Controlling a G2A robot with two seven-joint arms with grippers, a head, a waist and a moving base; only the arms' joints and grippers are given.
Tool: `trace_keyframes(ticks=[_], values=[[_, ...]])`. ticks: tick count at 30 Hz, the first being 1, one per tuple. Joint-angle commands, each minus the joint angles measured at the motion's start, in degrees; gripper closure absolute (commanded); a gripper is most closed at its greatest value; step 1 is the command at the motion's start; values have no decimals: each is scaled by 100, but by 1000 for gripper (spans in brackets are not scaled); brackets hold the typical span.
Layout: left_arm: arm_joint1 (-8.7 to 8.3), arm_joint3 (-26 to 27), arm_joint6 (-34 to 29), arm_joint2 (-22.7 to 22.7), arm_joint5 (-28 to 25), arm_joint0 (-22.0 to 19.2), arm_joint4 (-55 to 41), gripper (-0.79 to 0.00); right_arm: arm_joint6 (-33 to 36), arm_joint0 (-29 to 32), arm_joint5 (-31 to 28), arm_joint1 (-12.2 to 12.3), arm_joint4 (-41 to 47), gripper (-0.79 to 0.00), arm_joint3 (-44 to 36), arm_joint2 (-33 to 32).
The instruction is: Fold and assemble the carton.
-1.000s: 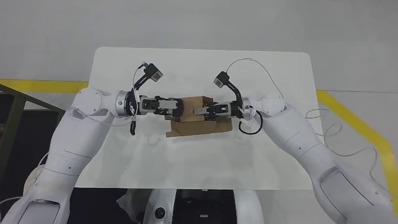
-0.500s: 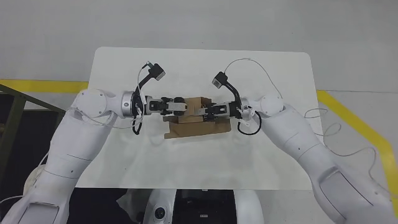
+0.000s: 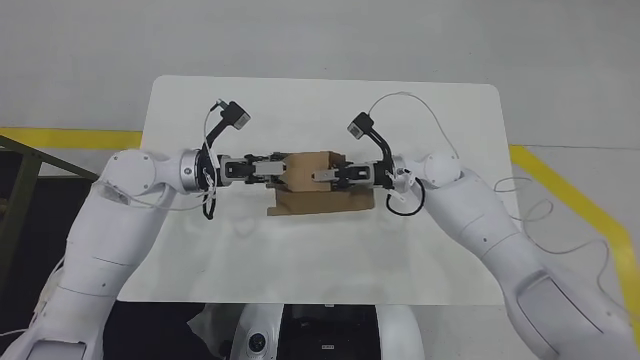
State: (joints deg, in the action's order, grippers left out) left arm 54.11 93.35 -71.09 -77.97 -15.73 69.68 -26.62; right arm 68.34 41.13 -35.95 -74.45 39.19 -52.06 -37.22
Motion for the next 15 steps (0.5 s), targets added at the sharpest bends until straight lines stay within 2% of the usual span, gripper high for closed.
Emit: trace_keyframes(ticks=[1, 15], values=[[-16, -36, -26, -74, -7, 71, -37, -785, -12, 25, -13, 29, -22, 0, -46, -42], [-1, -411, 149, 52, 16, -30, -3, -785, 59, 159, 58, 104, -123, 0, -406, -30]])
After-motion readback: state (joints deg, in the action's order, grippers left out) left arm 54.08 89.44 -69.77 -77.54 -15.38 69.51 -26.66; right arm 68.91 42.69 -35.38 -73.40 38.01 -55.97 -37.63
